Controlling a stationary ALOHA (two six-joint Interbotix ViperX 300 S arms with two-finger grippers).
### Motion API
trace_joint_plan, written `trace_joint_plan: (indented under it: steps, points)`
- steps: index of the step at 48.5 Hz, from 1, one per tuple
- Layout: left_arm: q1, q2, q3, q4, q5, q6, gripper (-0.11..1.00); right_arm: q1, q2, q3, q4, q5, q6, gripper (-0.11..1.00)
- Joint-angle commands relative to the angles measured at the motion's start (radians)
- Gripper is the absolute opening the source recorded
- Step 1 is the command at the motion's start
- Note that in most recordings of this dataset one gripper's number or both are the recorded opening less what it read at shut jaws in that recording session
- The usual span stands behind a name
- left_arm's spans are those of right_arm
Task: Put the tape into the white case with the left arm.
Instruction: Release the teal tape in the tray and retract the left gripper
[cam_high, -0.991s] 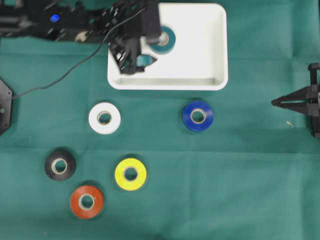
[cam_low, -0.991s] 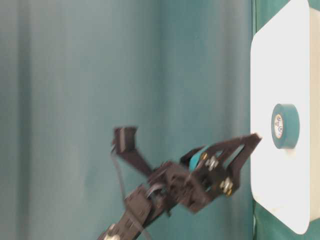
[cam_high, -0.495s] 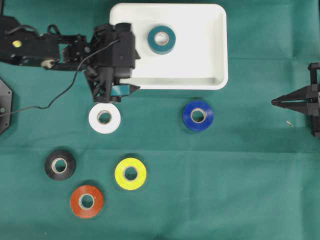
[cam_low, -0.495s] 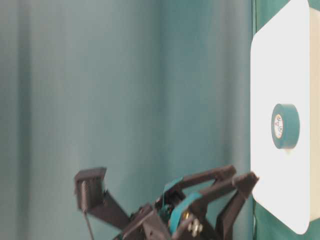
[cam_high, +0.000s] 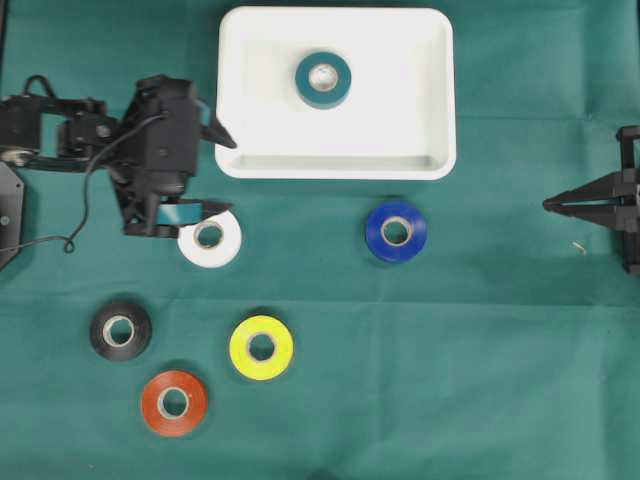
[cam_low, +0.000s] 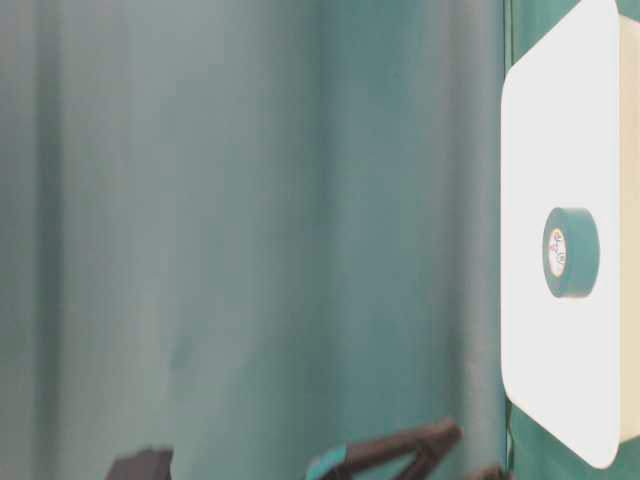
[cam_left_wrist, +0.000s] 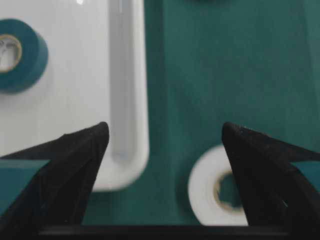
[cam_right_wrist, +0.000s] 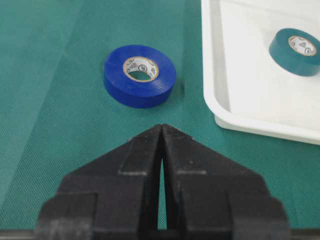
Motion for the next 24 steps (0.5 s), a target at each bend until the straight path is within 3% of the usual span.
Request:
trace_joint_plan:
  steps: [1,13,24]
  points:
    - [-0.006,-0.054,0.021,-0.002,-0.008,-0.002,0.99,0.0,0.006,-0.011,-0.002,-0.009,0.0,-0.09]
    - [-0.015,-0.16,0.117,-0.002,-0.009,-0.002,0.98,0.0,0.006,-0.011,-0.002,-0.009,0.0,-0.09]
    - [-0.032,-0.163,0.141,-0.002,-0.023,-0.002,0.98,0.0,0.006,-0.011,-0.002,-0.009,0.002,-0.09]
